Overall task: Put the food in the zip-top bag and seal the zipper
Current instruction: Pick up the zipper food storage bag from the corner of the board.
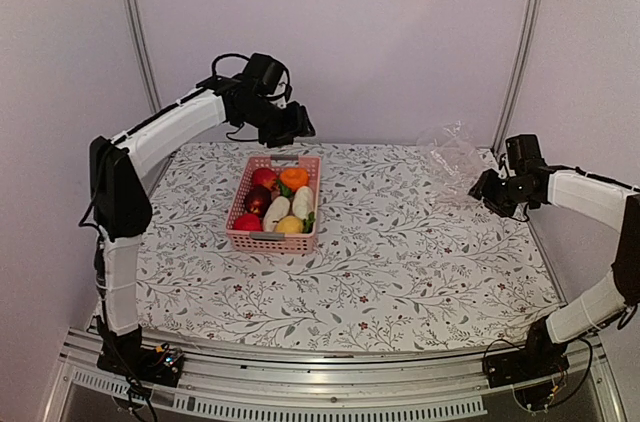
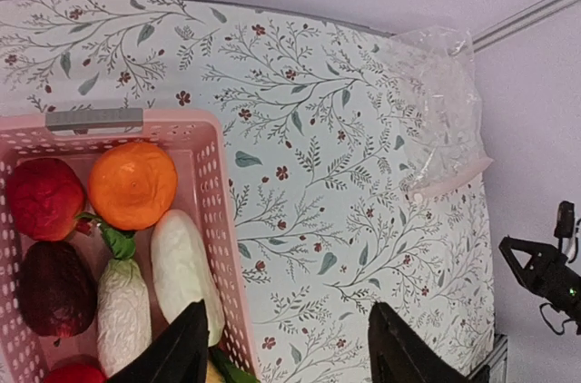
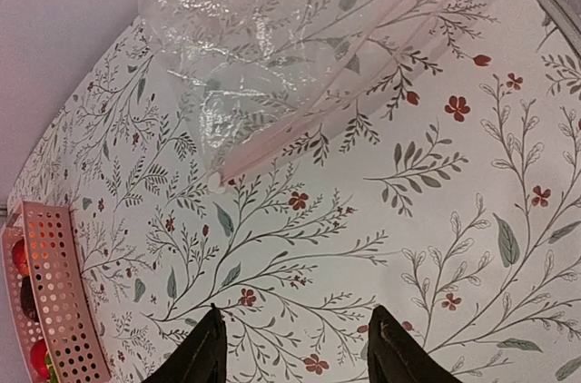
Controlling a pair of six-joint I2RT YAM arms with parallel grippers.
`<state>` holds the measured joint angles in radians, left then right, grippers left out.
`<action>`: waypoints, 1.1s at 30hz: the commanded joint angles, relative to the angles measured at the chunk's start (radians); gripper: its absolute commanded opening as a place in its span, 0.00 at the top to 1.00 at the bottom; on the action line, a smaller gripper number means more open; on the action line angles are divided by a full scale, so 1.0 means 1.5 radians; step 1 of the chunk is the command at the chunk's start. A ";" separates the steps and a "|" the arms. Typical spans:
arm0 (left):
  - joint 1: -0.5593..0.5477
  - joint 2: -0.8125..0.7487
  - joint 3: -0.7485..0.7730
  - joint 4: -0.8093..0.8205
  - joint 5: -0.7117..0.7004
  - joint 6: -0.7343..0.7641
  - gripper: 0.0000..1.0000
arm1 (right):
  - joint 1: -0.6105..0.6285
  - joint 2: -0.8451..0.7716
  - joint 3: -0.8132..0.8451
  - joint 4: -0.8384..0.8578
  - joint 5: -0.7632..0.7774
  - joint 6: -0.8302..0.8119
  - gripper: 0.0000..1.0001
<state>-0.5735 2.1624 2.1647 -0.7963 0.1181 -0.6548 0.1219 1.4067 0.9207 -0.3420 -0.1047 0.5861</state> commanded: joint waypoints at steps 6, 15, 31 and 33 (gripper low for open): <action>-0.006 -0.254 -0.241 0.035 -0.032 0.066 0.42 | -0.057 0.010 -0.052 0.084 0.107 0.157 0.58; -0.006 -0.355 -0.322 0.035 -0.051 0.079 0.42 | -0.120 0.143 0.017 0.153 0.036 0.159 0.62; -0.006 -0.388 -0.341 -0.019 -0.077 0.074 0.43 | -0.156 0.342 0.127 0.249 -0.035 0.179 0.63; -0.007 -0.386 -0.329 -0.035 -0.094 0.071 0.43 | -0.161 0.368 0.139 0.252 -0.041 0.194 0.63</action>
<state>-0.5804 1.6138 1.6585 -0.7925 0.0139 -0.5465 -0.1017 1.8874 1.0843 -0.0010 -0.1452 0.8410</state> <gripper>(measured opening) 0.574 0.372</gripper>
